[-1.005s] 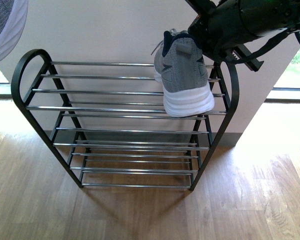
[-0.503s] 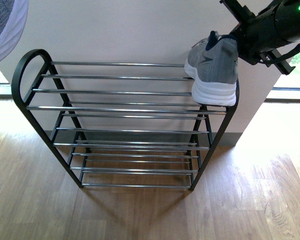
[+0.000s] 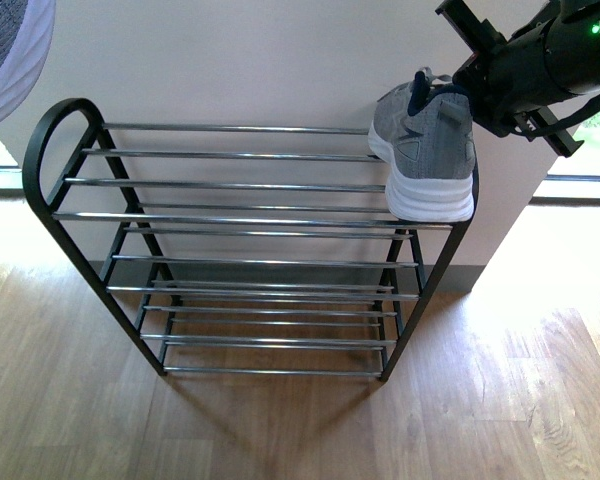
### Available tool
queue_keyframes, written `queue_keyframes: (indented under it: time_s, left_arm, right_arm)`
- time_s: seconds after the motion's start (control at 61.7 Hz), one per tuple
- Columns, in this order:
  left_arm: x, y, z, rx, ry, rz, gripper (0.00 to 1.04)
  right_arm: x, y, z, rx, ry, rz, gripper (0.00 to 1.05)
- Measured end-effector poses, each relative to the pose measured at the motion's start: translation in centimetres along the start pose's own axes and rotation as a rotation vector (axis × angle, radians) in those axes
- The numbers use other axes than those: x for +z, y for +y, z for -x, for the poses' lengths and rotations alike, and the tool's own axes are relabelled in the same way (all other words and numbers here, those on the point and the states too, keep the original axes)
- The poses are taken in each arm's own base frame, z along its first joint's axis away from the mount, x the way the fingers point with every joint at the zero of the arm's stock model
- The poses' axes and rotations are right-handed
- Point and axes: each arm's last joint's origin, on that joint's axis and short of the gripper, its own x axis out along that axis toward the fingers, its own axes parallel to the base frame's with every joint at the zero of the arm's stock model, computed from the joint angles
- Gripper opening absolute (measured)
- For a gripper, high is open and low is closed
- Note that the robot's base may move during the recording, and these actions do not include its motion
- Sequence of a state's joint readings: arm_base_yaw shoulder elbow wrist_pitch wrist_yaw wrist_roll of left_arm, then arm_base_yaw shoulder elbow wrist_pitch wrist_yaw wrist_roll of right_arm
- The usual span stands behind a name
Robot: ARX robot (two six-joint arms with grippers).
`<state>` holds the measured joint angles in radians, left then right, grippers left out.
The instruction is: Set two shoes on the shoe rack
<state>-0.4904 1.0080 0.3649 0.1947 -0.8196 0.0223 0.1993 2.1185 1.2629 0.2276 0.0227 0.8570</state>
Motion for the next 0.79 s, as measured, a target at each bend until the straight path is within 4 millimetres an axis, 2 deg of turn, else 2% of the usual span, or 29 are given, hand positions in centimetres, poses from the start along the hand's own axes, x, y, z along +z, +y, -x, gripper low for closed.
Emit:
queue_keyframes:
  time_s: [0.373, 0.568, 0.616, 0.73, 0.795]
  left_arm:
    - [0.0, 0.0, 0.0, 0.0, 0.0, 0.0, 0.02]
    - [0.0, 0.0, 0.0, 0.0, 0.0, 0.0, 0.02]
    - [0.0, 0.0, 0.0, 0.0, 0.0, 0.0, 0.02]
    - [0.0, 0.0, 0.0, 0.0, 0.0, 0.0, 0.02]
    - [0.0, 0.0, 0.0, 0.0, 0.0, 0.0, 0.02]
  right_arm:
    - [0.5, -1.1, 0.0, -0.053, 0.038, -0.077, 0.63]
    - [1.5, -0.6, 0.9, -0.072, 0.067, -0.06, 0.94]
    - [1.8, -0.4, 1.1, -0.065, 0.061, -0.06, 0.97]
    - [2.1, -0.1, 1.3, -0.052, 0.031, -0.03, 0.95]
    - [1.9, -0.8, 1.3, 0.024, -0.188, 0.119, 0.85]
